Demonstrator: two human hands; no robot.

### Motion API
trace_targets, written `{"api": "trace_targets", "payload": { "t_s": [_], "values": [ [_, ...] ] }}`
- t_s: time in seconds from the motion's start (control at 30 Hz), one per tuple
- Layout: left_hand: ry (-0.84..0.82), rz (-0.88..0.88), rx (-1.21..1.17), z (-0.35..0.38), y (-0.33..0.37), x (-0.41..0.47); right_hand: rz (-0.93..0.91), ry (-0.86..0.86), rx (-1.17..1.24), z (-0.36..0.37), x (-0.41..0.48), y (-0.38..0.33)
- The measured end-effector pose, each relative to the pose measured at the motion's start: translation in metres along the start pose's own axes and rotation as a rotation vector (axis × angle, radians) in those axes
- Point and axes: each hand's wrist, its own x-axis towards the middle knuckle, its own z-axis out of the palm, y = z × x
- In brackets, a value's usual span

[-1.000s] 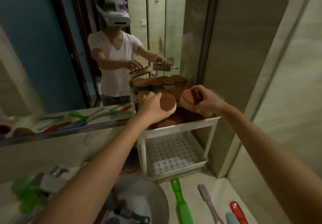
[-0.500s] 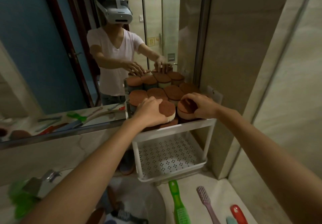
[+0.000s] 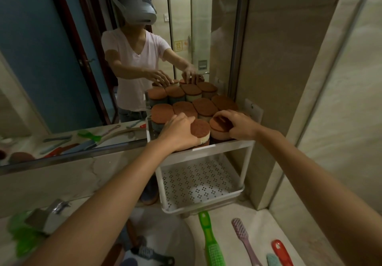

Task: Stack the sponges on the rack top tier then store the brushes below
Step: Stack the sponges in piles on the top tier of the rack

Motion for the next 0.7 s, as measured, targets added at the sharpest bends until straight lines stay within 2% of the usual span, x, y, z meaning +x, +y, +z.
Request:
{"api": "trace_targets", "payload": {
  "t_s": [0.2, 0.37, 0.53, 0.63, 0.7],
  "values": [
    [0.008, 0.061, -0.004, 0.009, -0.001, -0.005, 0.012, 0.039, -0.058, 0.003, -0.003, 0.001],
    [0.095, 0.15, 0.131, 0.017, -0.001, -0.019, 0.026, 0.215, -0.217, 0.019, -0.013, -0.004],
    [0.072, 0.178, 0.245, 0.027, 0.0, -0.028, 0.009, 0.345, -0.339, 0.037, -0.018, -0.008],
    [0.027, 0.151, 0.194, 0.02, 0.002, -0.027, 0.033, 0.355, -0.292, 0.036, -0.02, -0.017],
    [0.07, 0.125, 0.068, 0.012, 0.003, -0.028, 0.003, 0.442, -0.167, 0.034, -0.026, -0.029]
  ]
}}
